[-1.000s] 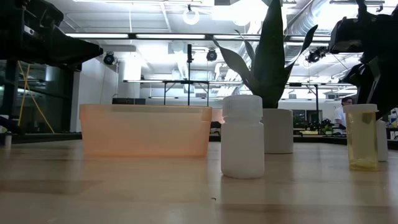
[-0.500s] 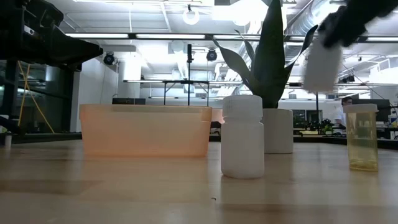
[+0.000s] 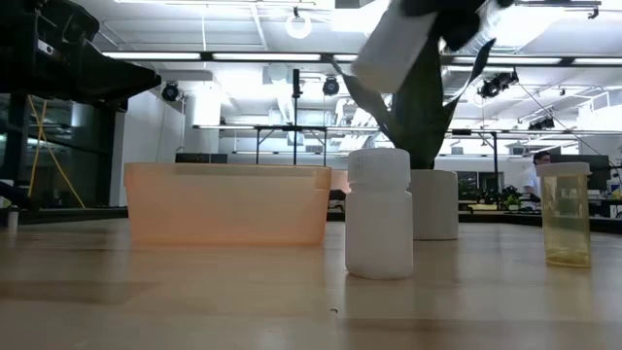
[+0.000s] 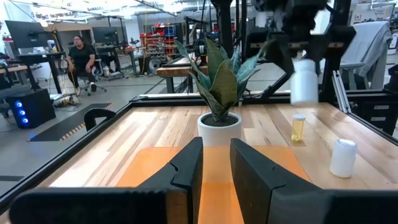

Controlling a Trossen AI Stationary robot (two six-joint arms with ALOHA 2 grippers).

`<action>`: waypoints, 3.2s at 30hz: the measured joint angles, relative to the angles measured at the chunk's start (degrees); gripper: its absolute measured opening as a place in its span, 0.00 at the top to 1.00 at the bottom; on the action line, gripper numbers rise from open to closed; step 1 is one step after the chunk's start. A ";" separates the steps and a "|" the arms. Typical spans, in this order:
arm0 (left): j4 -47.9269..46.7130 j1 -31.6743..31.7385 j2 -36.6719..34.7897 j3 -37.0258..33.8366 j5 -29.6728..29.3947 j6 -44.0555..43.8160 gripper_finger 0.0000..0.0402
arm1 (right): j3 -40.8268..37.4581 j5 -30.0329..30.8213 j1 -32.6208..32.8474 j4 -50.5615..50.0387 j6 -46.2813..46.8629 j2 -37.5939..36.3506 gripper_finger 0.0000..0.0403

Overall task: Pick and place pill bottles into a basket
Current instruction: Put the right white pill bottle into the orange container, then put the right transparent pill bottle into the orange container

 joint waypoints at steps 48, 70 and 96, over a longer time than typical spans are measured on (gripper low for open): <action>-0.01 0.01 -0.01 0.00 0.01 -0.01 0.71 | 54.23 -19.41 -20.63 -28.23 -13.47 40.15 0.63; 0.00 0.01 0.00 0.00 0.01 -0.01 0.71 | 54.16 -28.66 -23.57 -32.82 -13.62 45.46 0.52; -0.01 -0.01 0.00 0.00 0.01 -0.01 0.71 | 81.51 -13.10 -15.82 -55.10 -19.28 45.13 0.50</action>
